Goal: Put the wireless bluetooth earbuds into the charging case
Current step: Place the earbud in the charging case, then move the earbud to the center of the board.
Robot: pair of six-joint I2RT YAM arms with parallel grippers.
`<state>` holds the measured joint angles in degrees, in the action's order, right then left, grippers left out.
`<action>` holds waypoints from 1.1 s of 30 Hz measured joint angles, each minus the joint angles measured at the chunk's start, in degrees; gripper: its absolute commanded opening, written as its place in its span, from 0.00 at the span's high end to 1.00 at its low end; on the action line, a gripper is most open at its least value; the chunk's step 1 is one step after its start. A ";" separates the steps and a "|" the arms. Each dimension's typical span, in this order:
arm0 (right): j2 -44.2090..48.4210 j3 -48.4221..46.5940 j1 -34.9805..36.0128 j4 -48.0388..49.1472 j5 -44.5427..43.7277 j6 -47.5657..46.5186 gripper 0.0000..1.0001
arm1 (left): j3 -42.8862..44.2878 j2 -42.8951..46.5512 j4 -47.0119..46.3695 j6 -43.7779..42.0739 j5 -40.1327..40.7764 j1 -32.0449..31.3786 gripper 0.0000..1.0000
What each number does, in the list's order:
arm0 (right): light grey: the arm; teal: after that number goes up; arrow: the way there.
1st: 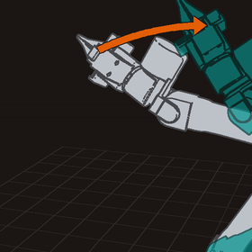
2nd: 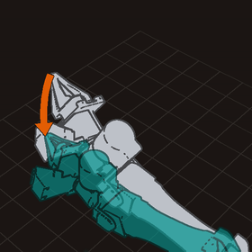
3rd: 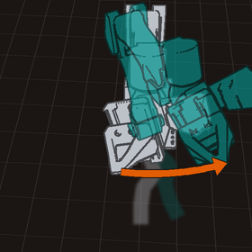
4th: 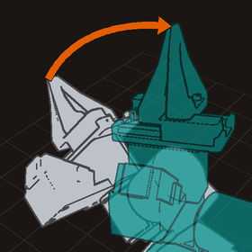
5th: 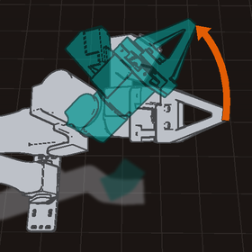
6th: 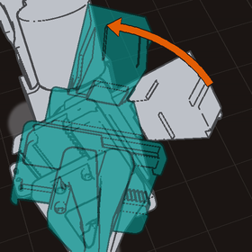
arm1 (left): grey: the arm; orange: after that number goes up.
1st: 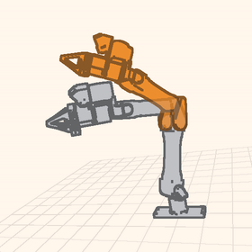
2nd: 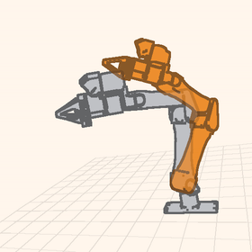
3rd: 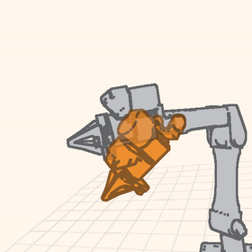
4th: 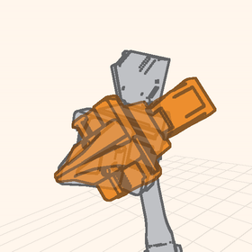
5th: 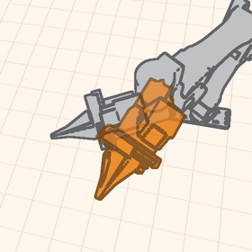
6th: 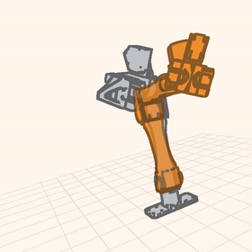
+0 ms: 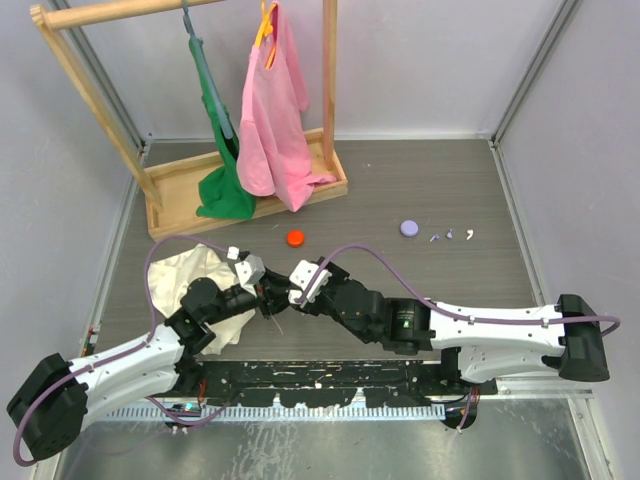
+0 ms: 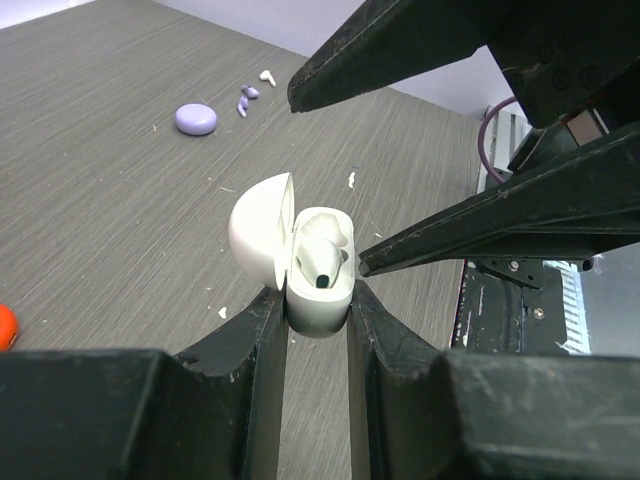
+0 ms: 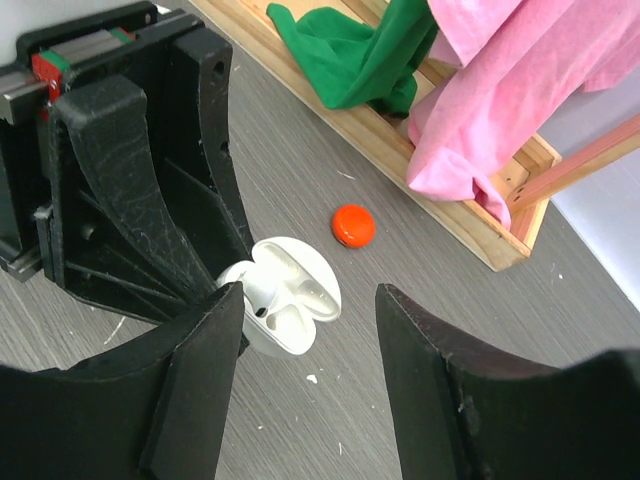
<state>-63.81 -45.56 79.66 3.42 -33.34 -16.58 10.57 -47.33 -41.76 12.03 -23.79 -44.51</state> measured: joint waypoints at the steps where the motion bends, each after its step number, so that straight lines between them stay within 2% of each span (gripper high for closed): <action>1: -0.11 -0.20 0.00 0.04 0.00 0.00 0.39 | 0.00 0.00 0.00 -0.09 0.00 0.00 1.00; 10: -1.22 -1.18 -0.07 0.31 -1.38 0.83 0.36 | 0.00 0.00 0.02 -0.92 0.35 0.00 1.00; 15: -1.01 -1.20 -3.15 -0.98 -1.18 3.61 0.36 | 0.00 -0.02 0.61 -0.96 2.95 0.00 1.00; 19: 0.46 -1.20 -9.07 -2.71 0.48 7.02 0.31 | 0.00 -0.07 1.79 -0.96 5.55 0.00 1.00; 26: 5.73 -1.20 -23.17 -5.25 5.51 13.77 0.29 | 0.02 -0.20 3.34 -1.01 9.31 0.00 1.00; 33: 5.40 -1.20 -36.04 -10.95 7.65 19.37 0.25 | 0.02 -0.15 3.91 -1.01 10.03 0.00 1.00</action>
<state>-58.41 -46.76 43.62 -7.53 -25.69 2.79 10.59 -47.48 -37.85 11.03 -13.76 -44.51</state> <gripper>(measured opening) 0.740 0.263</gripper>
